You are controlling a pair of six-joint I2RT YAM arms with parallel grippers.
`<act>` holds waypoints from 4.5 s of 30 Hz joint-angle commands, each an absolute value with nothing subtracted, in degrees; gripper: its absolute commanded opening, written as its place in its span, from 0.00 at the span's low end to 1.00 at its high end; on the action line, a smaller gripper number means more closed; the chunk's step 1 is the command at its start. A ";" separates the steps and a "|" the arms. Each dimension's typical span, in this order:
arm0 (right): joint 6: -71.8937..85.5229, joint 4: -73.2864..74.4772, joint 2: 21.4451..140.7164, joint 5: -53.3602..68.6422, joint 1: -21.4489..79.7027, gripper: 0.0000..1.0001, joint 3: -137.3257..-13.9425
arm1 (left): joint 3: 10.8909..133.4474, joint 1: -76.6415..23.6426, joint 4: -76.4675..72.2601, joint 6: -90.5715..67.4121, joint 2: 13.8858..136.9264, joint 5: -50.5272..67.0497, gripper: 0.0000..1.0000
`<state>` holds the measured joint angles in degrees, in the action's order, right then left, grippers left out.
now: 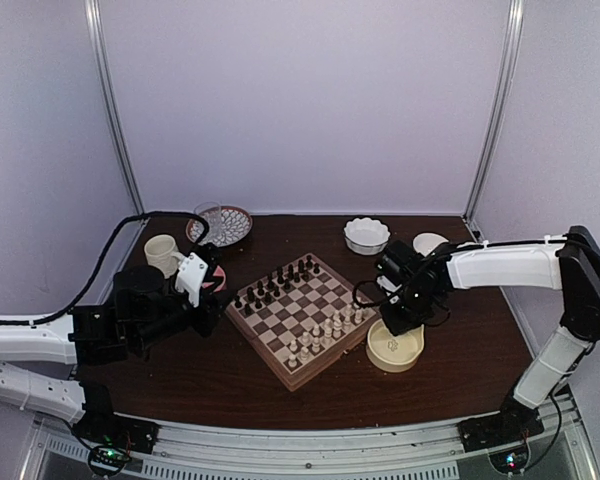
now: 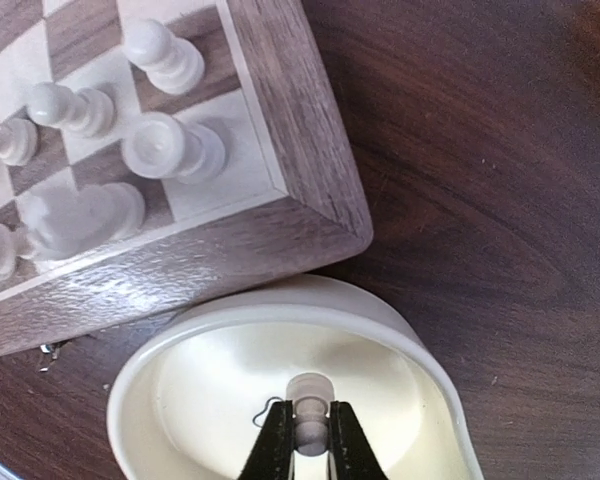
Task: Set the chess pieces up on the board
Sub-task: Place the pawn on a2, then reset both arms
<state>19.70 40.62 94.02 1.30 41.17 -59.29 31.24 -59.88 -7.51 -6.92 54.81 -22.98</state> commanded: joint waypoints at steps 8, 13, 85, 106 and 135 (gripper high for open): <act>20.54 47.89 88.69 -2.99 56.62 0.02 -73.41 | 30.32 -59.51 -11.70 -7.60 51.55 -29.06 0.43; 20.49 49.01 93.91 -4.94 65.04 0.02 -81.33 | 30.10 -59.48 -11.69 -8.07 51.28 -31.82 0.45; 16.80 57.24 129.47 -0.57 66.89 0.24 -112.65 | 20.81 -59.26 -26.91 -7.65 43.46 -50.02 0.45; 12.06 50.06 108.57 -16.35 64.09 0.33 -107.47 | 21.63 -59.30 -24.84 -6.07 43.97 -46.48 0.45; -9.08 -36.53 61.71 -14.23 15.75 0.99 -18.86 | 19.17 -50.95 -25.41 4.93 47.96 -38.33 0.98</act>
<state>-9.13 -28.03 55.61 -27.11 25.30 -16.88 20.86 -52.69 -19.70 -0.49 46.70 -36.62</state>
